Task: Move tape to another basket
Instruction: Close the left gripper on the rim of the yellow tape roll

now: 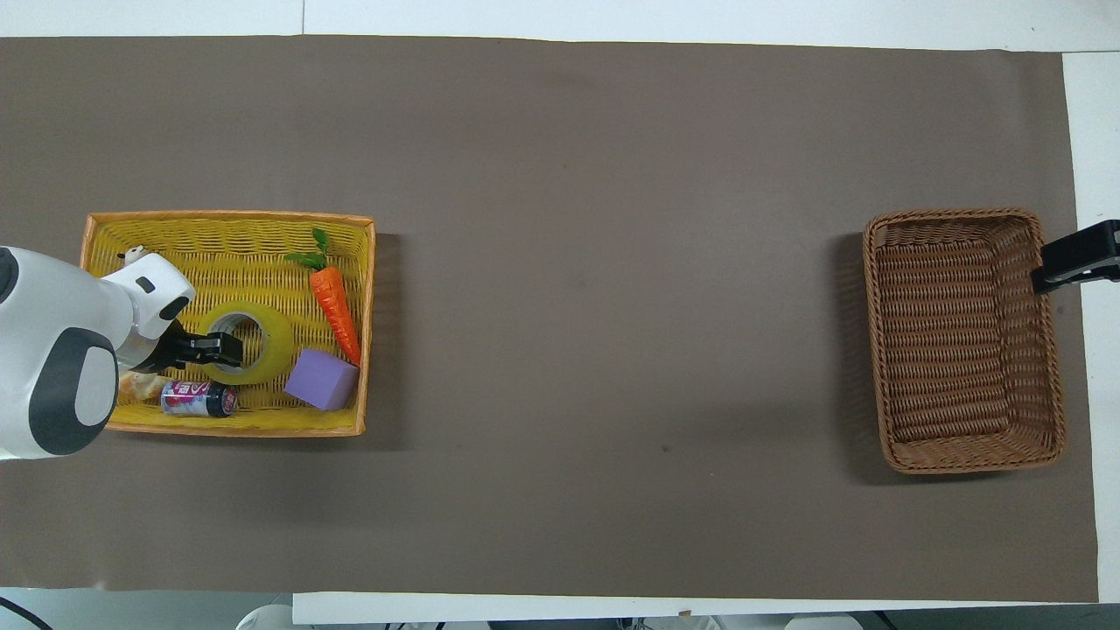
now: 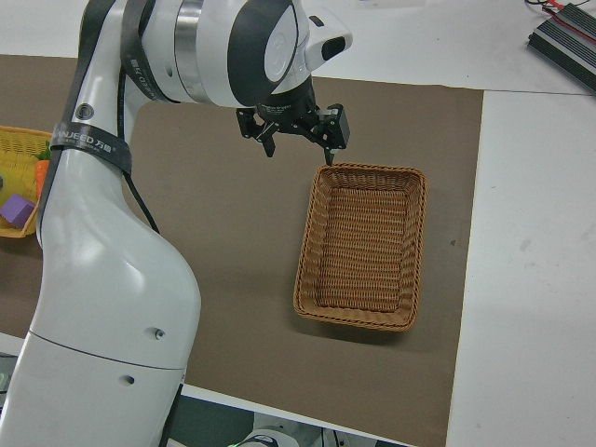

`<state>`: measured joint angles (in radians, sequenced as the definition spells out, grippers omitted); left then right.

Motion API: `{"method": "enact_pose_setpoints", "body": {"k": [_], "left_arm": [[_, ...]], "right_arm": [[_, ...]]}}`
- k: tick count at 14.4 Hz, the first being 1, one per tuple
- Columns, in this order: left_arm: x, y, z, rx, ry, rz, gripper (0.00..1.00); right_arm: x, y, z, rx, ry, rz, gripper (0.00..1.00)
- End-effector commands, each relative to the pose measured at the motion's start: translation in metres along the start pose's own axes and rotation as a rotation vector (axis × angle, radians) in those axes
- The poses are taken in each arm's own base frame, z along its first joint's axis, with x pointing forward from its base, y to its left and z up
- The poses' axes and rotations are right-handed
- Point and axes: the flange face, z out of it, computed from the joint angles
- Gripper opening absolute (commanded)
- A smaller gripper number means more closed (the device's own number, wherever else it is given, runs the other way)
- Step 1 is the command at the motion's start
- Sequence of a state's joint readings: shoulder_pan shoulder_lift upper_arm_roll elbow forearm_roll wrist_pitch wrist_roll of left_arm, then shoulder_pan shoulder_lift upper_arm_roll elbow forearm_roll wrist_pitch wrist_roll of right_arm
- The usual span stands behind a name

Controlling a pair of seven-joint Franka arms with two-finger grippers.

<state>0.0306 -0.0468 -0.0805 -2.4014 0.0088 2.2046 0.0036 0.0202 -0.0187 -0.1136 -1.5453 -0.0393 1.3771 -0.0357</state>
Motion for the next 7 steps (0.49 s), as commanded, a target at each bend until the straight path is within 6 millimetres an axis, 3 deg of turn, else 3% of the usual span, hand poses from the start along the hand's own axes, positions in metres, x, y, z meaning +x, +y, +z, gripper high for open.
{"method": "enact_pose_setpoints", "body": {"k": [1,5,7], "left_arm": [[-0.005,0.004,0.009,0.000,0.007,0.015,0.72],[-0.003,0.004,0.020,-0.002,0.001,0.019,0.70],[-0.004,0.004,0.026,-0.003,-0.008,0.019,0.61]], "right_arm": [[-0.007,0.002,0.000,0.005,-0.002,-0.014,1.00],[-0.007,0.002,0.000,0.005,-0.004,-0.014,1.00],[-0.007,0.002,0.000,0.005,-0.004,-0.014,1.00]]}}
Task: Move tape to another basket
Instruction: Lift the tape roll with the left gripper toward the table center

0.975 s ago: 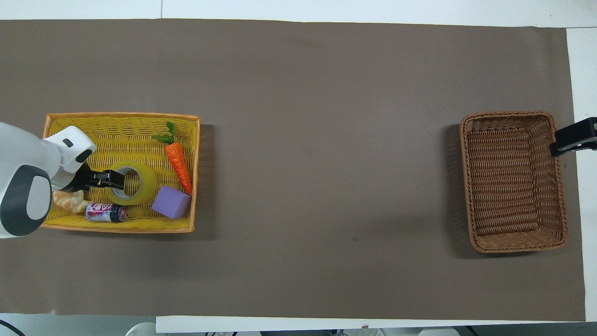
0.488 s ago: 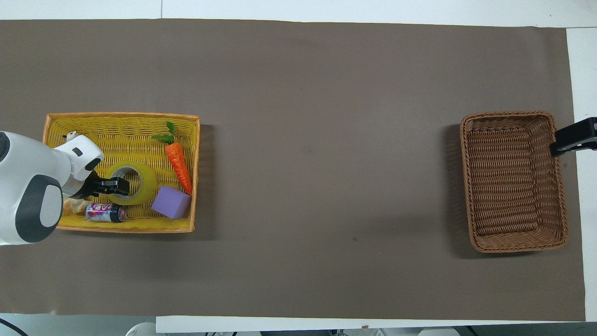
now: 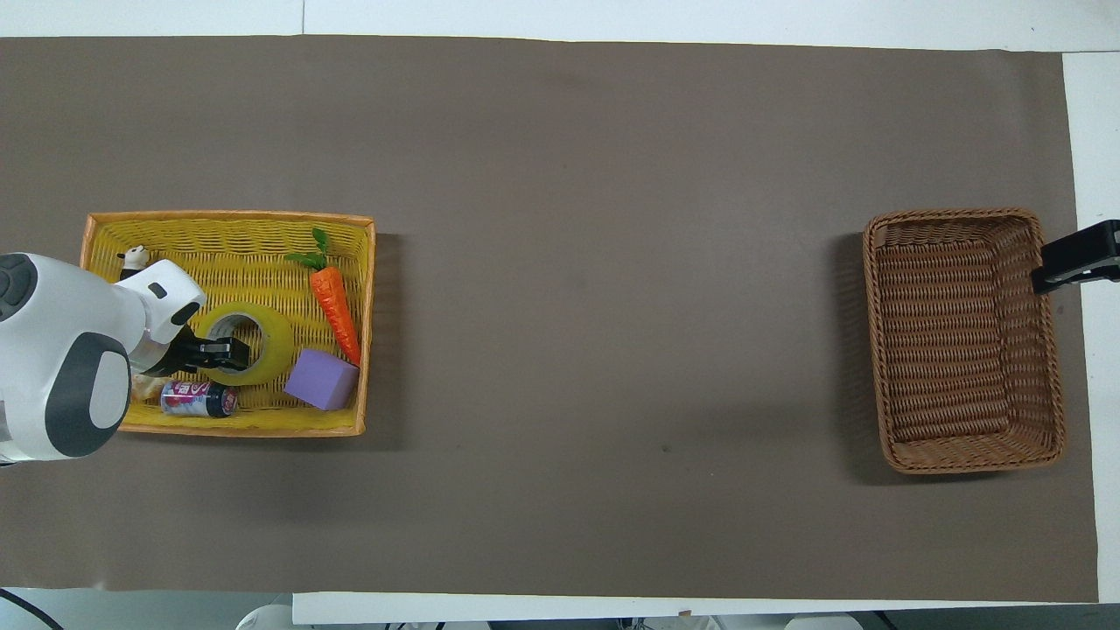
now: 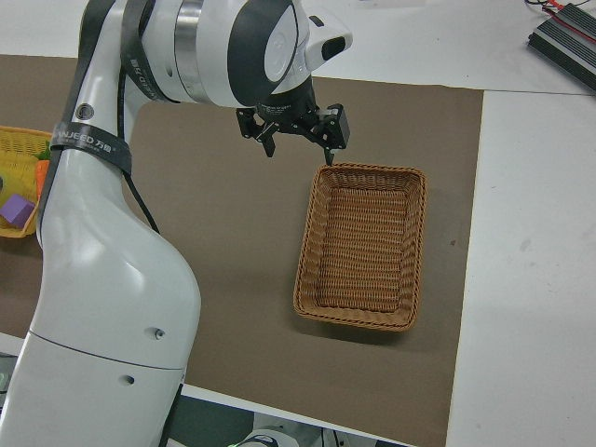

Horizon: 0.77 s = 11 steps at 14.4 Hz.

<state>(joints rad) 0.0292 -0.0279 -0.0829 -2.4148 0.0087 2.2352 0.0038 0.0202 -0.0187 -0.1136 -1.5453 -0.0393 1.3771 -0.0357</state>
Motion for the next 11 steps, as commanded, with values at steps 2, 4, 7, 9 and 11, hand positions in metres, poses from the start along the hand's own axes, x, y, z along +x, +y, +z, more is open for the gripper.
{"method": "enact_pose_setpoints", "body": {"k": [2,4,7,9,11], "left_arm": [[-0.007,0.003,0.016,-0.001,-0.012,0.008,0.54],[-0.006,0.004,0.016,-0.001,-0.009,0.010,0.13],[-0.002,0.002,0.011,-0.002,-0.008,0.011,0.00],[0.016,0.002,-0.016,-0.002,-0.009,0.012,0.00],[0.033,0.003,-0.066,-0.008,-0.023,0.002,0.00]], "right_arm": [[-0.007,0.002,0.000,0.005,-0.004,-0.014,1.00],[-0.007,0.002,0.000,0.005,-0.004,-0.014,1.00],[-0.007,0.002,0.000,0.005,-0.004,-0.014,1.00],[-0.007,0.002,0.000,0.005,-0.004,-0.014,1.00],[-0.007,0.002,0.000,0.005,-0.002,-0.013,1.00]]}}
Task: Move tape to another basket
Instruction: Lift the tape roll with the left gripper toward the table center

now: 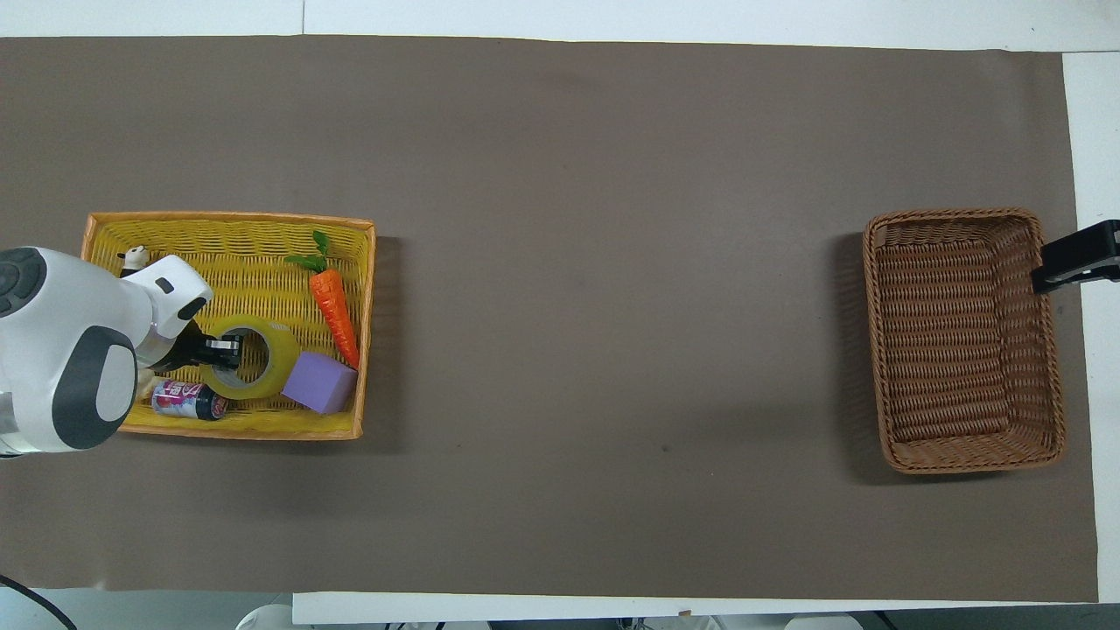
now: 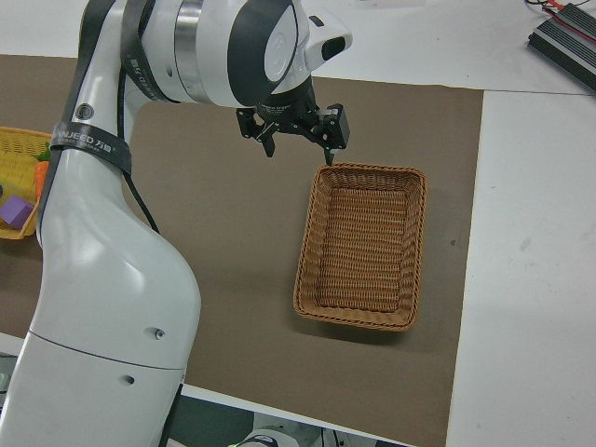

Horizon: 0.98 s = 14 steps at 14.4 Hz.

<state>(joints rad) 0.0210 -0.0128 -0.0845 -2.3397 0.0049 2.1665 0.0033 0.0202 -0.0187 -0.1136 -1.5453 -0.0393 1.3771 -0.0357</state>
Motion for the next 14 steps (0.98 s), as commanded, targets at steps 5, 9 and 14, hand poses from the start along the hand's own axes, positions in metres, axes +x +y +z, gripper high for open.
{"method": "enact_pose_setpoints", "body": {"k": [5,9,14], "left_arm": [[0.042,0.086,-0.123,-0.164,0.001,-0.181,0.00],[0.042,0.184,-0.142,-0.421,0.019,-0.285,0.00],[-0.003,0.320,-0.157,-0.440,0.021,-0.267,0.00]], "right_arm": [[-0.007,0.002,0.000,0.005,-0.002,-0.013,1.00],[-0.007,0.002,0.000,0.005,-0.002,-0.013,1.00],[-0.007,0.002,0.000,0.005,-0.004,-0.014,1.00]]}}
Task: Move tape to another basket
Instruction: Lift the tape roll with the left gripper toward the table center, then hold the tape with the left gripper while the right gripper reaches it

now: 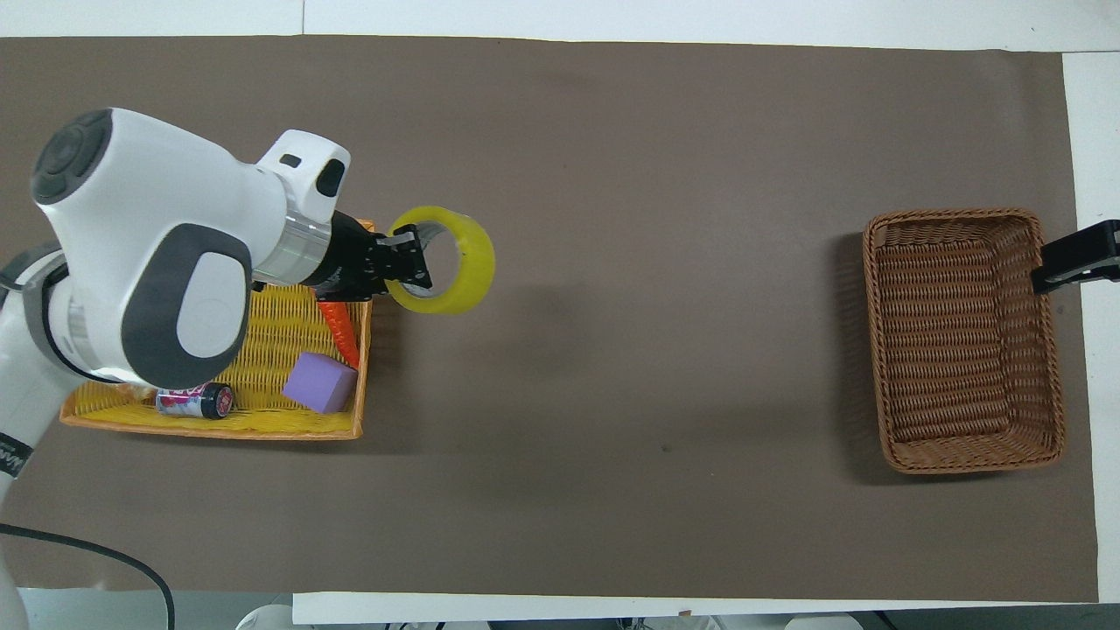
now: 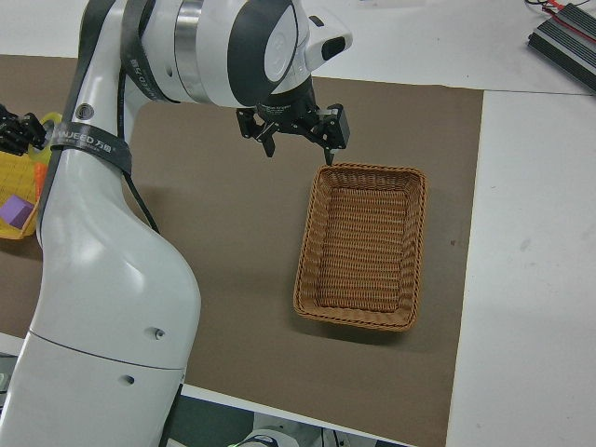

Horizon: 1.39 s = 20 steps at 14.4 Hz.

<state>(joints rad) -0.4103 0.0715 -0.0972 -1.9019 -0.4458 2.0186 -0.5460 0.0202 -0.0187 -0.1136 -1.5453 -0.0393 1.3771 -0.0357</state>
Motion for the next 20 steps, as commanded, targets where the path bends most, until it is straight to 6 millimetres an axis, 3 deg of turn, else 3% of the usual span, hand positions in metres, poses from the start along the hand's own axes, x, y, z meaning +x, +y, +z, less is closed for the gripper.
{"method": "enact_pose_setpoints", "body": {"k": [1,3,6,9,12,14,18,20], "left_arm": [[-0.038,0.056,0.014,-0.051,0.047,-0.006,0.00],[-0.043,0.060,0.017,-0.047,0.046,0.001,0.00],[-0.042,0.061,0.016,-0.056,0.053,-0.003,0.00],[-0.041,0.060,0.016,-0.056,0.054,-0.004,0.00],[-0.041,0.060,0.019,-0.053,0.051,-0.005,0.00],[-0.041,0.059,0.020,-0.046,0.043,-0.006,0.00],[-0.042,0.055,0.023,-0.036,0.035,-0.010,0.00],[-0.042,0.055,0.023,-0.036,0.035,-0.012,0.00]], "right_arm": [[-0.007,0.002,0.000,0.004,-0.004,-0.012,1.00],[-0.006,0.021,0.000,0.015,0.009,0.023,1.00],[-0.012,0.014,0.010,0.061,-0.014,-0.099,1.00],[-0.009,0.013,0.014,0.365,0.042,-0.169,1.00],[-0.001,-0.044,0.024,0.625,0.085,-0.223,1.00],[0.018,-0.093,0.041,0.769,0.159,-0.210,1.00],[0.052,-0.190,0.105,0.954,0.187,-0.316,1.00],[0.063,-0.217,0.136,1.045,0.140,-0.284,1.00]]}}
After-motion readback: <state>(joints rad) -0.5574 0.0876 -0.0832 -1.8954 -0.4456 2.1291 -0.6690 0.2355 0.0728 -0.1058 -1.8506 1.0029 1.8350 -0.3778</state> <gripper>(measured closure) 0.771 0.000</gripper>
